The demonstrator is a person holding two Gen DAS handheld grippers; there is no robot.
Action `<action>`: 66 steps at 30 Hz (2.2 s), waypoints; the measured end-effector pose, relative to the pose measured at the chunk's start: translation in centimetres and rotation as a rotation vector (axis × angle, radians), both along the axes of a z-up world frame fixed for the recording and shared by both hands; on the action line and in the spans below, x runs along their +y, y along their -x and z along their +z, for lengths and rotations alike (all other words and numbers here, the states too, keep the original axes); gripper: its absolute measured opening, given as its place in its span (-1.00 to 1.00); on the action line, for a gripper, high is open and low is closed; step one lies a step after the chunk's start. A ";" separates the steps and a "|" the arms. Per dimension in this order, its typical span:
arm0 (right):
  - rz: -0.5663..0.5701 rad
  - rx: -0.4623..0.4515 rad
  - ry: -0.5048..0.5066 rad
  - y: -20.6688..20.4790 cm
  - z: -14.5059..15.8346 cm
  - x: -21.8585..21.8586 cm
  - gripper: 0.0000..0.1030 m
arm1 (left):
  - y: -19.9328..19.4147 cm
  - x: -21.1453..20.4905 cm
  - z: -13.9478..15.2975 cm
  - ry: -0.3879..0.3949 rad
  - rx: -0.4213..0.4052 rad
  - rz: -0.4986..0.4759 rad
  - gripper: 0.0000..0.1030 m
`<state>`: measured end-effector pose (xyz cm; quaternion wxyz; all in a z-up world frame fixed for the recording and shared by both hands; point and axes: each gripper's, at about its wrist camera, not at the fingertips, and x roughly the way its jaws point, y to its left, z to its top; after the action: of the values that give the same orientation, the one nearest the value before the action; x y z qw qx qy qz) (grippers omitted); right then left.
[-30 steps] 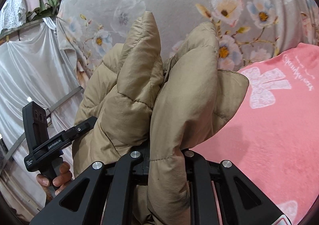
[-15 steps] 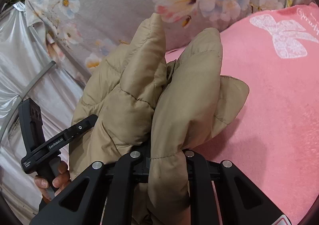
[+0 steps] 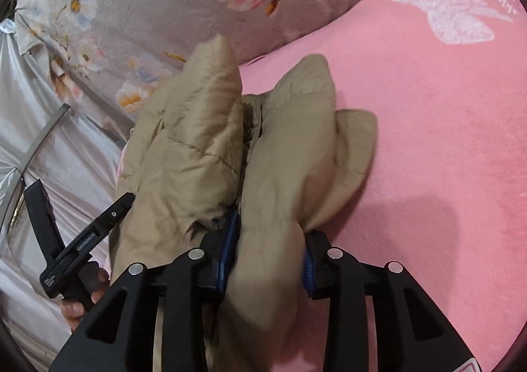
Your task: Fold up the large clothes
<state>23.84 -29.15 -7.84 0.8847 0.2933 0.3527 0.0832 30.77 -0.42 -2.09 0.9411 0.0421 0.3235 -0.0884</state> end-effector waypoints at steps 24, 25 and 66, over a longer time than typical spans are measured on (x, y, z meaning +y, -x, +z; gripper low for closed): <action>-0.018 0.039 0.420 6.4 -1.4 8.4 -1.00 | 7.7 -1.8 -2.9 -0.089 0.096 0.148 0.84; -0.019 0.040 0.417 6.3 -1.6 8.3 -1.00 | 7.8 -1.9 -3.2 -0.097 0.088 0.150 0.84; -0.072 0.022 0.629 6.6 -2.5 11.5 -0.98 | 8.6 -2.9 -5.9 -0.111 -0.034 0.192 0.89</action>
<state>17.29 -17.68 -10.37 0.9305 0.0184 0.3600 -0.0646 22.13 -3.27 -7.99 0.9469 0.0647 0.3143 0.0209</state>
